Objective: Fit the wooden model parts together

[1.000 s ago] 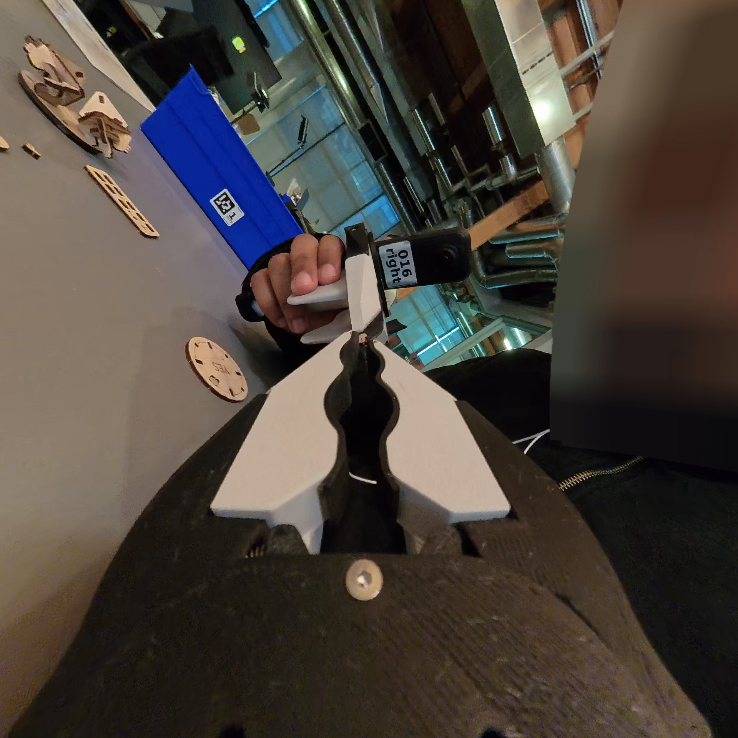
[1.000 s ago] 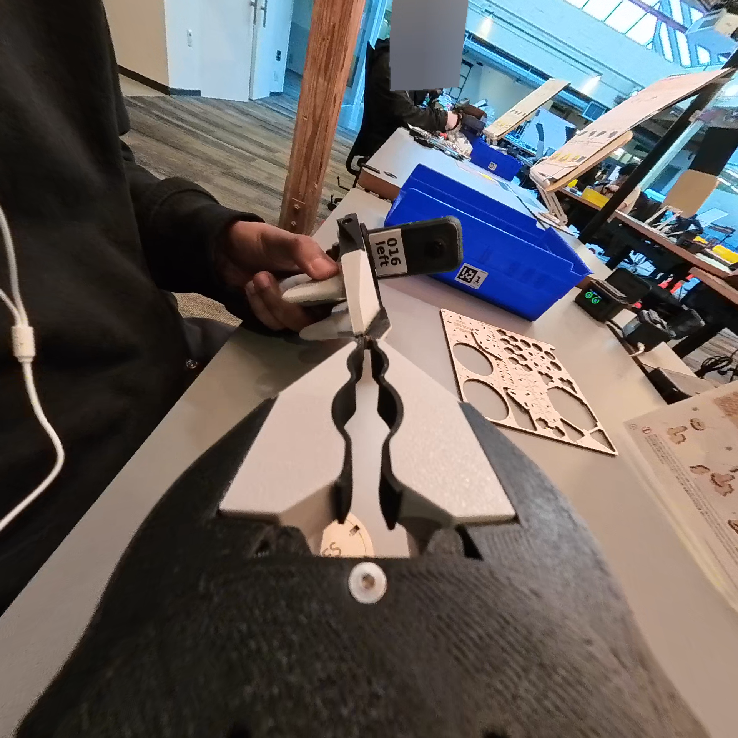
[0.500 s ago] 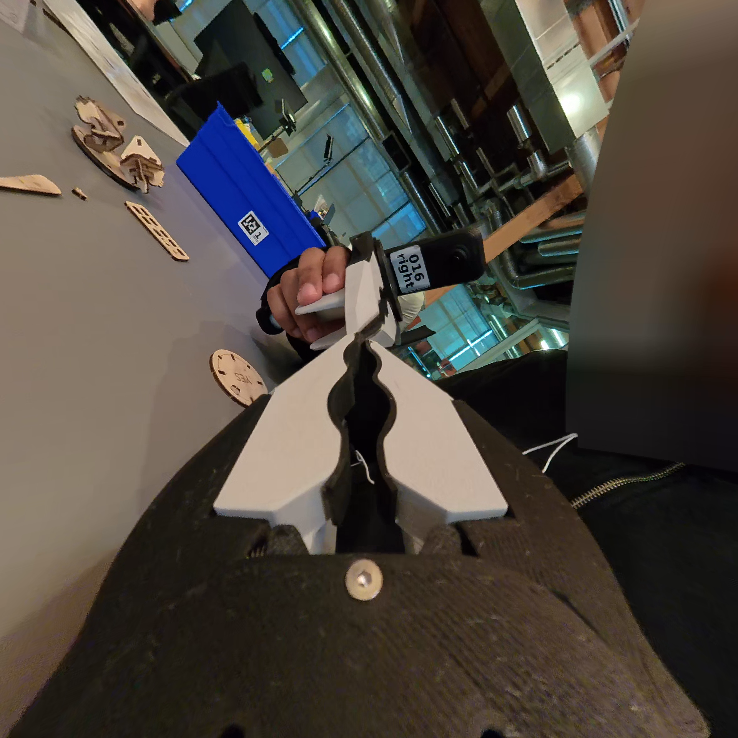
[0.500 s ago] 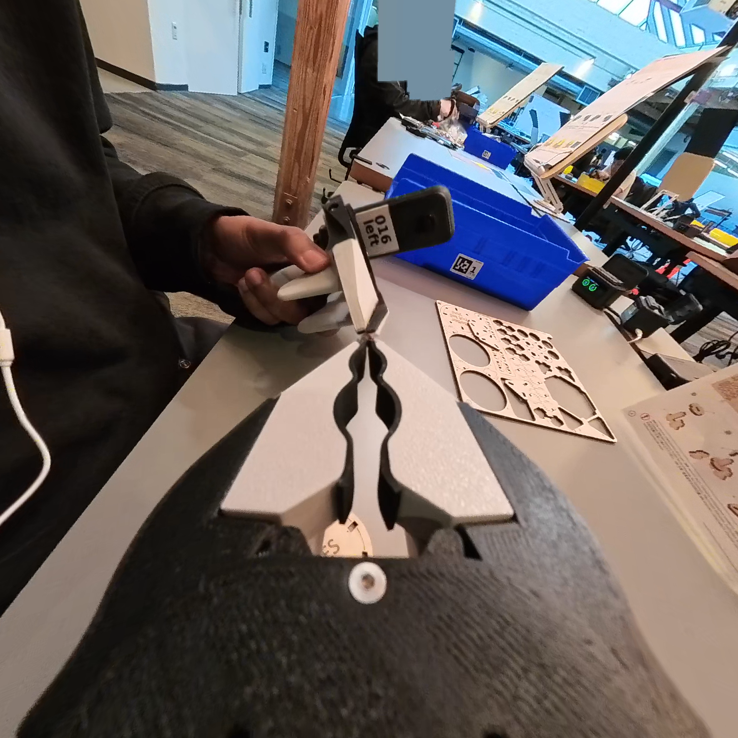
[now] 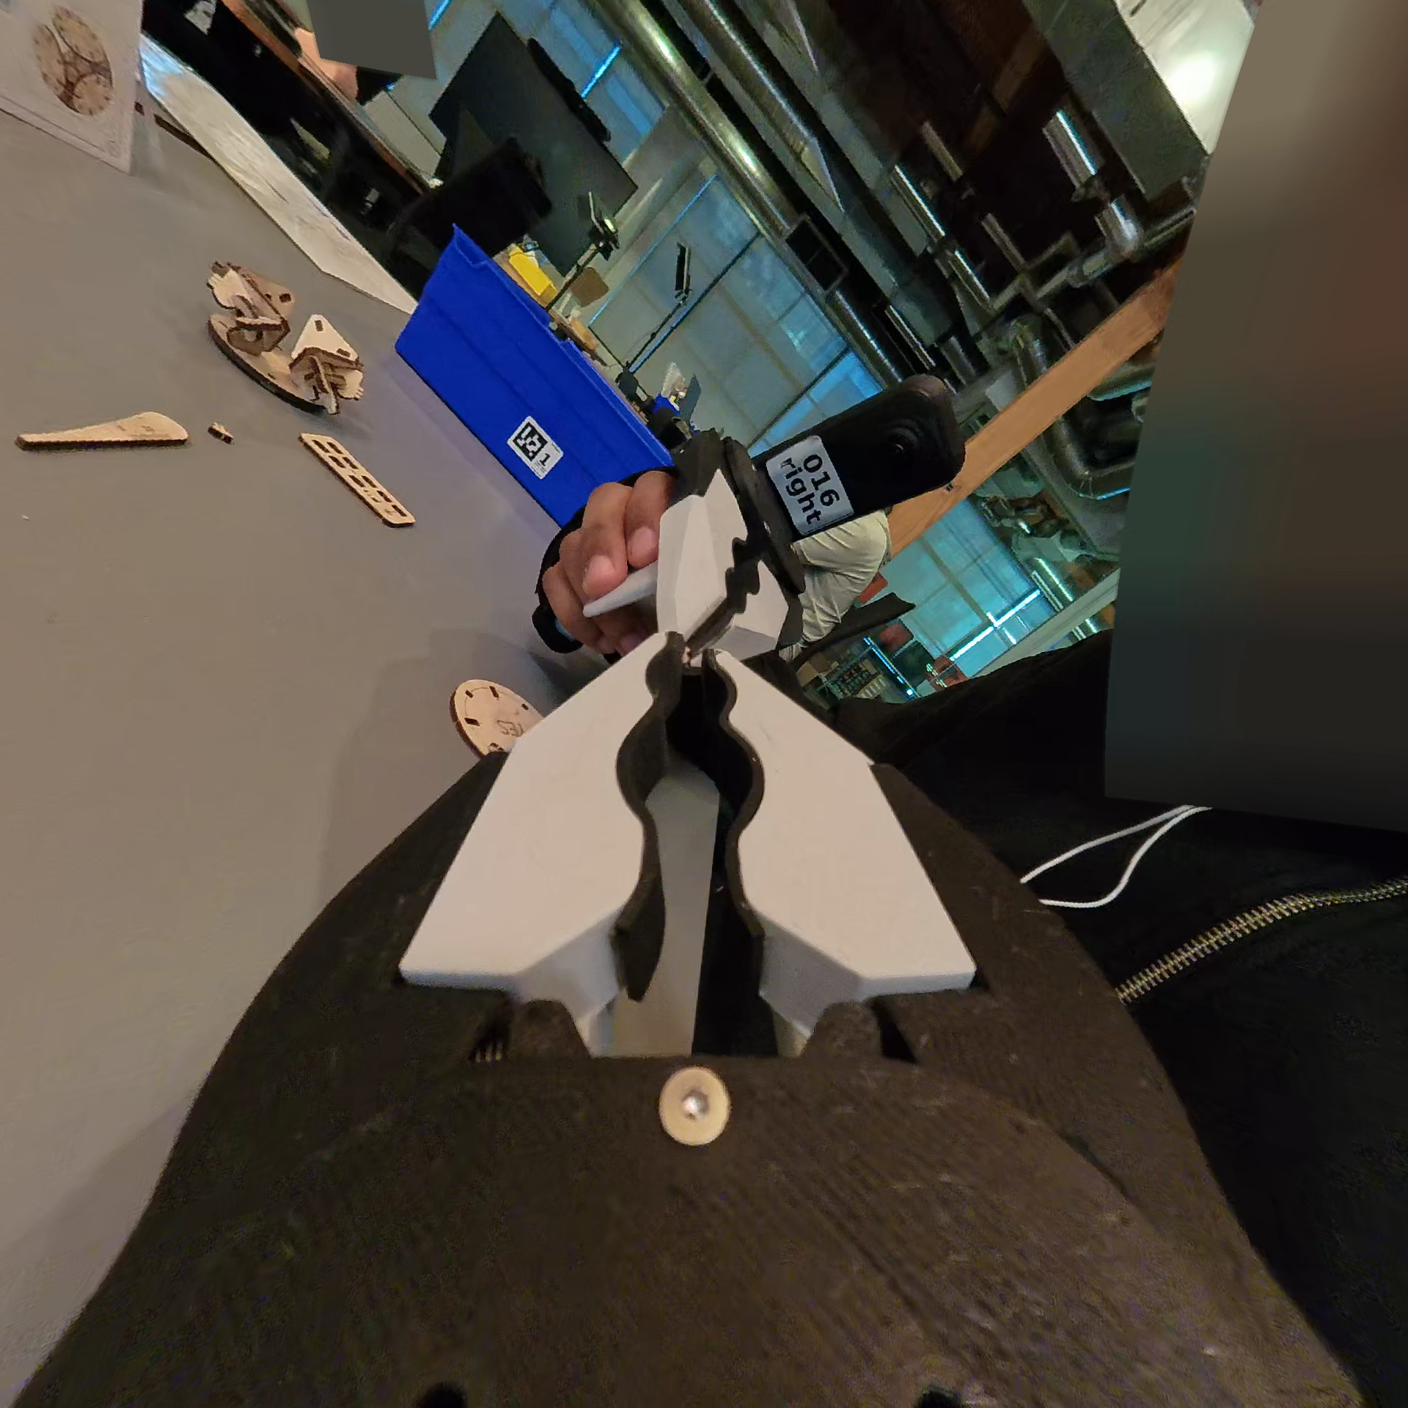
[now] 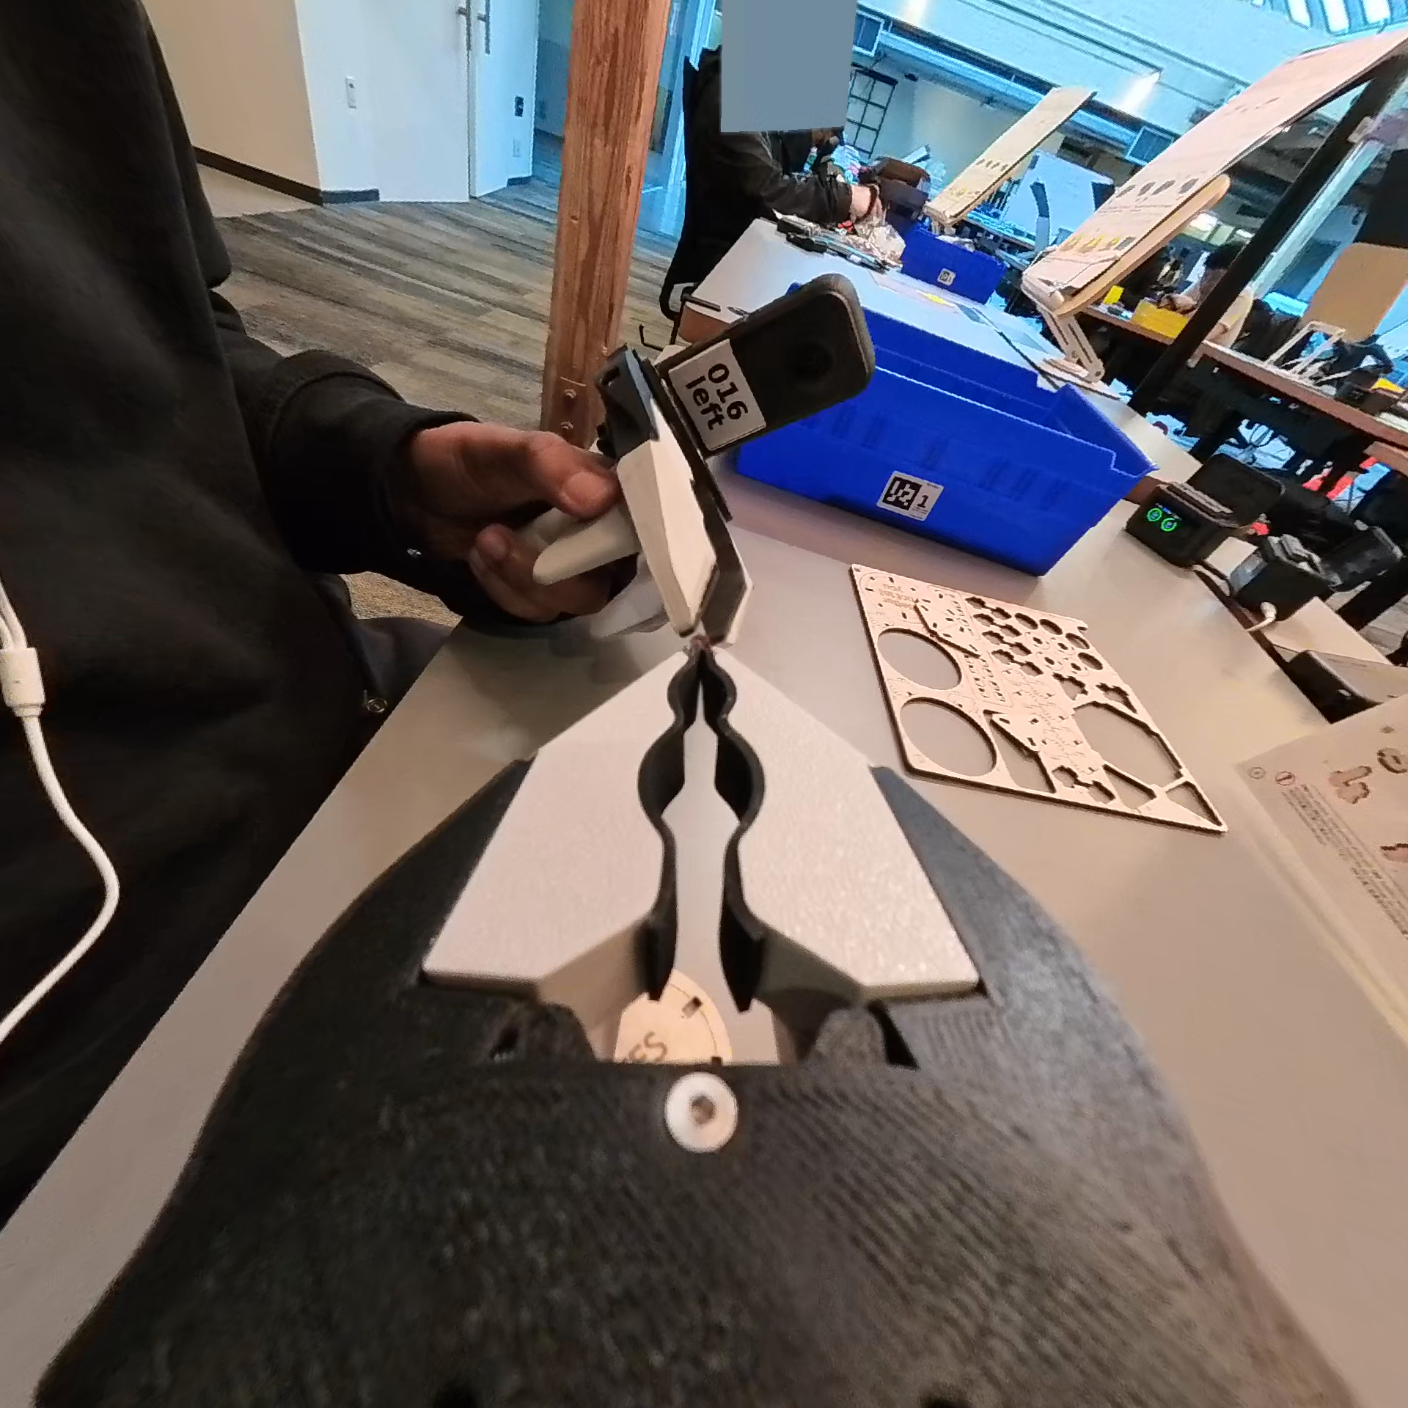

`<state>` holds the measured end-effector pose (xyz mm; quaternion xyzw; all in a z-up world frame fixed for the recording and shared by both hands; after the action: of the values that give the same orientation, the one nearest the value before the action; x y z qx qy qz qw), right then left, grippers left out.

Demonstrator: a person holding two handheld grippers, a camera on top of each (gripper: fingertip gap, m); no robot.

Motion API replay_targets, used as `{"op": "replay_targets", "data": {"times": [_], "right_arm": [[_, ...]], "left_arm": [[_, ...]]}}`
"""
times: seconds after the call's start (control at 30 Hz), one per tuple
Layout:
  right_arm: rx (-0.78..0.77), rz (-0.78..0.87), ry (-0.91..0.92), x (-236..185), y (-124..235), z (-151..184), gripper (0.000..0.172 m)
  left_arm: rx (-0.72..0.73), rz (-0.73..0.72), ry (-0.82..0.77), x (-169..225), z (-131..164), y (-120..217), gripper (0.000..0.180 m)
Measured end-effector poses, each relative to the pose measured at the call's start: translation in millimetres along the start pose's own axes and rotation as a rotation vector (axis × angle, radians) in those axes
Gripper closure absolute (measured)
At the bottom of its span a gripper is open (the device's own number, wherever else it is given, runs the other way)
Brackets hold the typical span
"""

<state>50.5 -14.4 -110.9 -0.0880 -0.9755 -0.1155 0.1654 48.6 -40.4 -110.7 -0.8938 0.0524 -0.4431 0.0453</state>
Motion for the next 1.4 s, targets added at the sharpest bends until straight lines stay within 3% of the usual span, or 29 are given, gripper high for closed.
{"op": "replay_targets", "data": {"times": [0.33, 0.47, 0.67, 0.87, 1.13, 1.4], "right_arm": [[-0.082, 0.018, -0.034, 6, -2, 15, 0.172], [-0.094, 0.088, -0.054, 20, 5, 17, 0.172], [-0.022, 0.157, -0.166, 38, 15, 13, 0.172], [-0.007, 0.152, -0.207, 39, 14, 12, 0.172], [-0.034, 0.149, -0.184, 35, 11, 15, 0.172], [-0.056, 0.144, -0.171, 34, 9, 17, 0.172]], "left_arm": [[-0.007, -0.075, -0.041, -6, -3, 4, 0.179], [-0.024, -0.178, -0.098, -12, -8, 16, 0.178], [-0.177, -0.429, -0.206, -21, 9, 41, 0.174], [-0.45, -0.656, -0.291, -38, 56, 58, 0.172], [-0.492, -0.756, -0.341, -43, 73, 51, 0.175], [-0.456, -0.73, -0.314, -45, 73, 46, 0.18]]}}
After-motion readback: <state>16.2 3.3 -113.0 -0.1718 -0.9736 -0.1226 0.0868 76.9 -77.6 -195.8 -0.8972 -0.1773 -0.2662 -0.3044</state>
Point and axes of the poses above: each gripper's, where its closed fingertips meet, y back along the fingers, z out of its underside, x = y × z across the jaws, the point moved 2 cm from there along y, back along the fingers, and after that the axes turned 5 degrees about y, right-handed, at the moved point
